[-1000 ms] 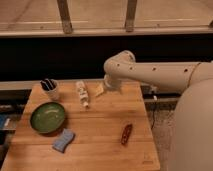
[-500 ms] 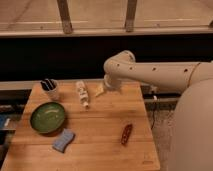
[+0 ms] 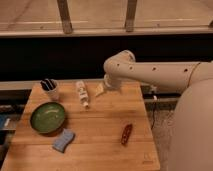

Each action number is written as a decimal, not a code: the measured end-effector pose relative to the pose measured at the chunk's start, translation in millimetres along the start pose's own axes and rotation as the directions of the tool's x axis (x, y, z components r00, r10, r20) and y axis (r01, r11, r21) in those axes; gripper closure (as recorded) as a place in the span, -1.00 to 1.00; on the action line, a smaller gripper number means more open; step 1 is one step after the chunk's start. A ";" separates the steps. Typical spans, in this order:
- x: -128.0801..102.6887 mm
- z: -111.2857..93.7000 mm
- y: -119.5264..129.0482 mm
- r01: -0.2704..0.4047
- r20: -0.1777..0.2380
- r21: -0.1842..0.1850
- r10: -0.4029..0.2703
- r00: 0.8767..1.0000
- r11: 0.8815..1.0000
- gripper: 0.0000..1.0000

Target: Pick up the ceramic bowl

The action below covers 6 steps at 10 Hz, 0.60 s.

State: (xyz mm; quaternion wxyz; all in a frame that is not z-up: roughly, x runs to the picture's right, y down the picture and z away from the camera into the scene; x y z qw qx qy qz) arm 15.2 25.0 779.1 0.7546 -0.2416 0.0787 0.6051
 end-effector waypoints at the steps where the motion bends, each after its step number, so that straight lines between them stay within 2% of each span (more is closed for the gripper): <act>1: -0.7 -3.2 7.5 0.029 0.003 -0.009 -0.029 1.000 1.000 -0.60; 2: -1.0 -2.4 21.0 0.050 0.003 -0.021 -0.050 0.999 0.999 -0.60; 4: 2.8 0.8 70.4 0.109 -0.001 -0.062 -0.109 0.994 0.992 -0.60; 6: 5.4 1.7 106.8 0.157 0.002 -0.089 -0.157 0.988 0.984 -0.60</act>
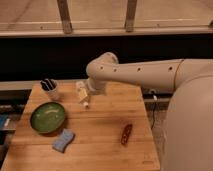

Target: Pick up the ceramic bowl

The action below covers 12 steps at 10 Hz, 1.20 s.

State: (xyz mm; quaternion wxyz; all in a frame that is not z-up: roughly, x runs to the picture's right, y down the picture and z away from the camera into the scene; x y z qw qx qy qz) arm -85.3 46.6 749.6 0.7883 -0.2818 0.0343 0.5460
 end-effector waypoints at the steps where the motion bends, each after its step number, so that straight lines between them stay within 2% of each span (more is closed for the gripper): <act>1: -5.3 4.9 21.3 0.022 0.000 -0.027 -0.022 1.000 0.999 -0.60; 3: -13.4 12.8 41.6 0.040 0.000 -0.061 -0.040 0.999 0.997 -0.60; 6: -30.9 45.2 88.4 0.096 -0.038 -0.105 -0.101 0.994 0.990 -0.60; 8: -38.4 82.0 124.4 0.148 -0.085 -0.128 -0.159 0.984 0.981 -0.60; 9: -38.1 97.4 131.9 0.160 -0.107 -0.134 -0.175 0.979 0.978 -0.60; 10: -36.3 107.8 137.7 0.169 -0.126 -0.145 -0.188 0.974 0.975 -0.60; 11: -28.2 117.2 144.7 0.190 -0.156 -0.164 -0.216 0.964 0.968 -0.60; 12: -20.3 119.1 149.0 0.203 -0.167 -0.168 -0.230 0.959 0.965 -0.60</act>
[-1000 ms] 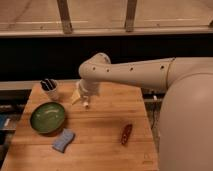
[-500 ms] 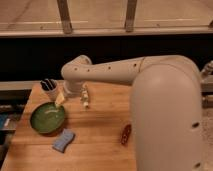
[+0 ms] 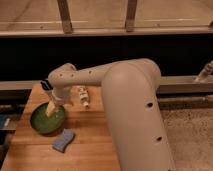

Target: Pick up the ceramic bowl

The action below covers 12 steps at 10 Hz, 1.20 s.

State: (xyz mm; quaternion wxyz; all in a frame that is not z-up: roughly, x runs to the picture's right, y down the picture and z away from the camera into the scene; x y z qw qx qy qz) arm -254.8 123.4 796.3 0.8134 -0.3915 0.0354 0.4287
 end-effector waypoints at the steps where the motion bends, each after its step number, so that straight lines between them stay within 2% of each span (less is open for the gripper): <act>1: 0.3 0.2 -0.2 0.000 0.000 0.000 0.000 1.000 1.000 -0.60; 4: 0.7 0.4 -0.4 -0.003 0.000 0.000 0.003 1.000 1.000 -0.60; 6: 1.6 4.0 -2.9 -0.015 -0.006 -0.013 0.015 1.000 1.000 -0.60; 9: 1.4 37.4 -16.4 -0.030 -0.035 -0.063 0.027 0.999 0.998 -0.60; 12: -3.1 58.5 -29.1 -0.048 -0.053 -0.114 0.042 0.998 0.992 -0.60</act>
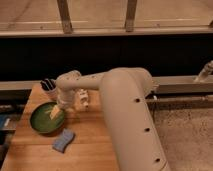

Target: Pick up the ceramic bowl

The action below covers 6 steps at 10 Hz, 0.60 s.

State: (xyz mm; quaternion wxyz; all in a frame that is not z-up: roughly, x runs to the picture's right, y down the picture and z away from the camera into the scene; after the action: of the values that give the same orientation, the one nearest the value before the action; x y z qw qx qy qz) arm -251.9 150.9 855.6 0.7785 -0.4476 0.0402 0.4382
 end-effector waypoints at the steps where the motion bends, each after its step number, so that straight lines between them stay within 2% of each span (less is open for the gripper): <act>1: -4.1 6.7 -3.3 -0.002 -0.004 -0.026 0.002 1.000 1.000 -0.60; 2: -5.8 9.9 -4.2 -0.001 -0.009 -0.040 0.000 1.000 0.999 -0.55; 3: -8.2 13.9 -3.7 0.006 -0.016 -0.058 -0.007 1.000 0.998 -0.34; 6: -8.7 11.3 -4.7 0.008 -0.014 -0.055 -0.009 1.000 0.998 0.24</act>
State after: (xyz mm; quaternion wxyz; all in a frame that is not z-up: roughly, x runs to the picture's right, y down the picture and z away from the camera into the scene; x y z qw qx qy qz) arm -257.6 152.5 869.3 0.7673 -0.4722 0.0318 0.4327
